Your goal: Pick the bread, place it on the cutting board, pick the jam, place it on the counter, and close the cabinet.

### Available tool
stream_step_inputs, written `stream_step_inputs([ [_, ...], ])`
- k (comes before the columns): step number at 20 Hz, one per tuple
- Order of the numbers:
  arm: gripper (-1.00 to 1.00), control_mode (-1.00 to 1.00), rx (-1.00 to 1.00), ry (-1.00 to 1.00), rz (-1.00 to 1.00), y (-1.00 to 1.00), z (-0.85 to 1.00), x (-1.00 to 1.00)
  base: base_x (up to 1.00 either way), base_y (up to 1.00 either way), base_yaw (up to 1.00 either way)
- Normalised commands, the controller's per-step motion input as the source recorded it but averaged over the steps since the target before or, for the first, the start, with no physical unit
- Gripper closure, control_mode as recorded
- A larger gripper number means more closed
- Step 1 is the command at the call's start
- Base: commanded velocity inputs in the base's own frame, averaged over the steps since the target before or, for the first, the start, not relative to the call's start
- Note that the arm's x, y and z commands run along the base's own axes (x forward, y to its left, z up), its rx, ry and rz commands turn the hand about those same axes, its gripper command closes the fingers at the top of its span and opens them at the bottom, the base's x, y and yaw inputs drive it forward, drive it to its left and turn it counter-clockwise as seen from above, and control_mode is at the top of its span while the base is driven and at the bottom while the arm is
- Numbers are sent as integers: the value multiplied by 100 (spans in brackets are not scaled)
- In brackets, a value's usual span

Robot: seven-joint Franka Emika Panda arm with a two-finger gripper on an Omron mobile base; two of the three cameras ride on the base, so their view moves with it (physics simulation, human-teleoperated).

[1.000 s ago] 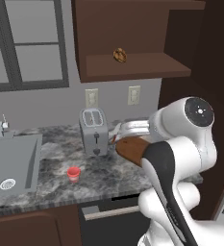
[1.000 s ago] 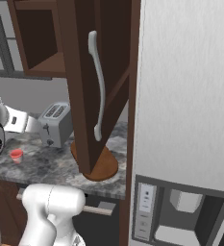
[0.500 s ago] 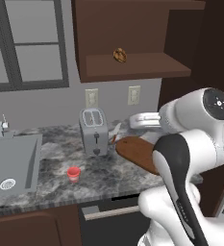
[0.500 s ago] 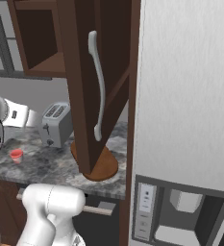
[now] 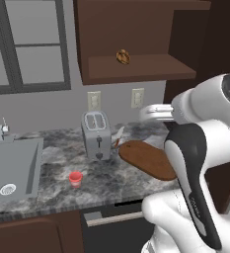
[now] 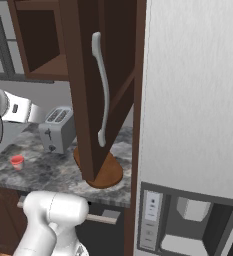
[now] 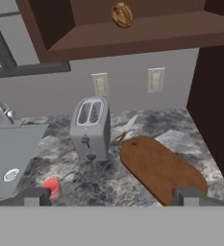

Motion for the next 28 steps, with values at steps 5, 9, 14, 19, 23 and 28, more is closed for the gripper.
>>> stream_step_inputs([
  [5, -100, -100, 0, -4, 0, -12, 17, 0, 0, 0, 0],
  [9, -100, -100, -1, -4, 0, -9, 11, 0, 0, 0, 0],
  [14, -100, -100, 0, -3, 0, -7, 10, 0, 0, 0, 0],
  [19, -100, -100, -1, -4, 0, -5, 9, 0, 0, 0, 0],
  [23, -100, -100, 0, -1, 0, -7, 17, 3, 0, 0, 0],
  [28, -100, -100, 0, -1, 0, -9, 16, 8, 0, 0, 0],
])
